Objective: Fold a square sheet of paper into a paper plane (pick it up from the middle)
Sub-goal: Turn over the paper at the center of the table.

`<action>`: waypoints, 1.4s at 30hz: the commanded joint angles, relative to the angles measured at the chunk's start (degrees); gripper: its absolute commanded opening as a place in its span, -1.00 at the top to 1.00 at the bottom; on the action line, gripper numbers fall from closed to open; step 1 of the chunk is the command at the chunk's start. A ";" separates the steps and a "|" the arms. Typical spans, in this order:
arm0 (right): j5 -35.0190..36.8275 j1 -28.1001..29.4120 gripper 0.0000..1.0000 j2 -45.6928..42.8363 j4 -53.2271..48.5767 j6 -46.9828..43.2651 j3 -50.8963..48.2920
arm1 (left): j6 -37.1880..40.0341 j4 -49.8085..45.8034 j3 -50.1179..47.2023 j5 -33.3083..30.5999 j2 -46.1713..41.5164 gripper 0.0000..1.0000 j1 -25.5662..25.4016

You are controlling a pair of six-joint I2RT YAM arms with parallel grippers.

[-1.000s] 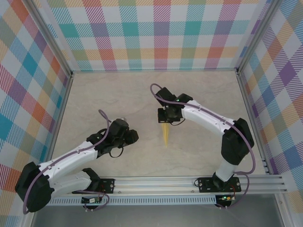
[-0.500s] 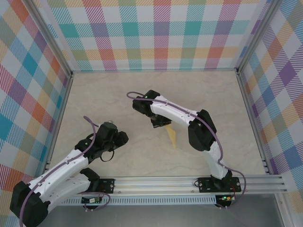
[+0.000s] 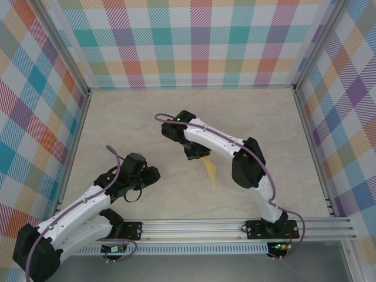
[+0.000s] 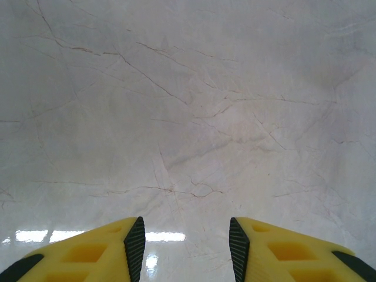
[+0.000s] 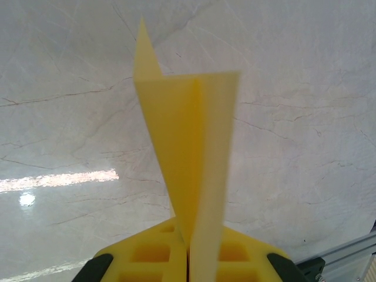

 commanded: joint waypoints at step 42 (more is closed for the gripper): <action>-15.74 -2.15 -0.65 -24.35 43.55 -5.53 -30.33 | -1.15 -3.24 -0.94 3.76 -4.30 0.04 6.74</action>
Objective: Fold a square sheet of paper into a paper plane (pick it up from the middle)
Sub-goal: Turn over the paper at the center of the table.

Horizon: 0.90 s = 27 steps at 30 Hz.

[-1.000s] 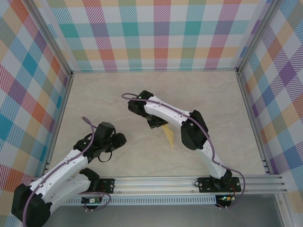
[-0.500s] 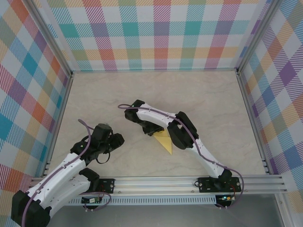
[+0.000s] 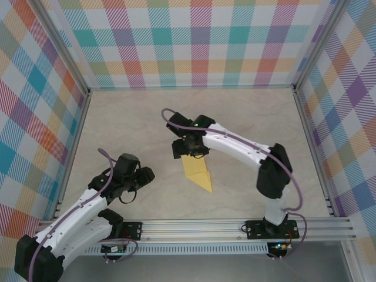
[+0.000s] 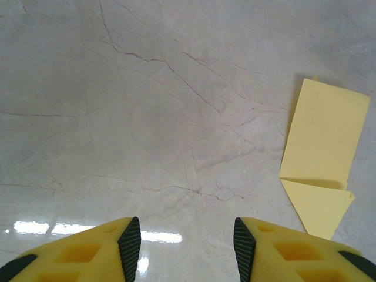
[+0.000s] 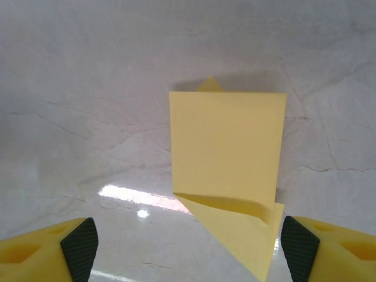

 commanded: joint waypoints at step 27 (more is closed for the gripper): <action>-27.69 -12.76 0.27 -14.86 36.56 6.12 -39.08 | 0.45 9.55 1.34 7.35 4.33 -0.03 2.96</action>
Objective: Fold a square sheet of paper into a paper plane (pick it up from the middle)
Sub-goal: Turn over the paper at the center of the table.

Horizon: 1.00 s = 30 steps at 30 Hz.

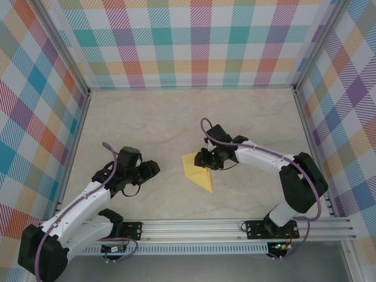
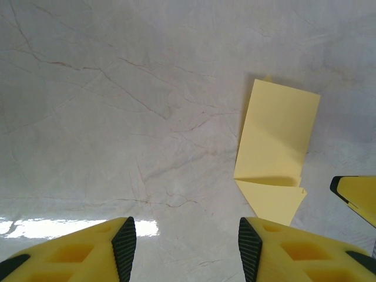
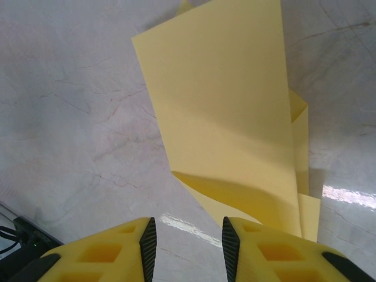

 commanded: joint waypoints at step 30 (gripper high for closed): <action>-14.96 -5.53 0.63 -0.41 11.74 -2.04 -10.36 | -1.15 15.54 1.91 10.65 10.34 -0.16 0.52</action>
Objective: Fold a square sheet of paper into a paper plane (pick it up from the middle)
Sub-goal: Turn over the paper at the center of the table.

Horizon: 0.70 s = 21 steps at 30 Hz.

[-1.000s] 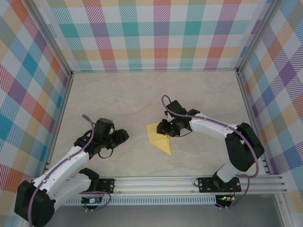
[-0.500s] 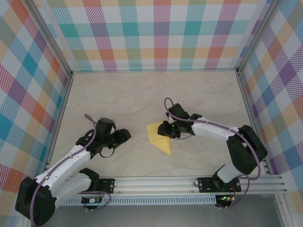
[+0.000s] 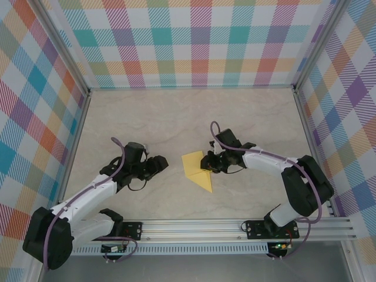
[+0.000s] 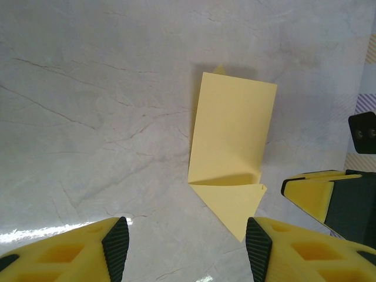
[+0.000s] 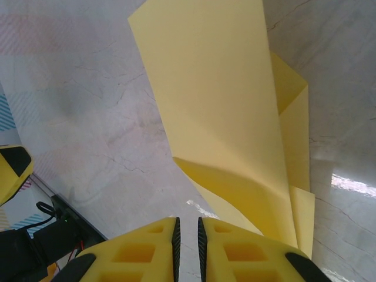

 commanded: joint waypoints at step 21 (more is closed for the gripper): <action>-7.32 -6.09 0.60 8.84 10.99 -3.45 -9.54 | -1.04 5.81 12.25 1.88 21.06 -0.22 -8.23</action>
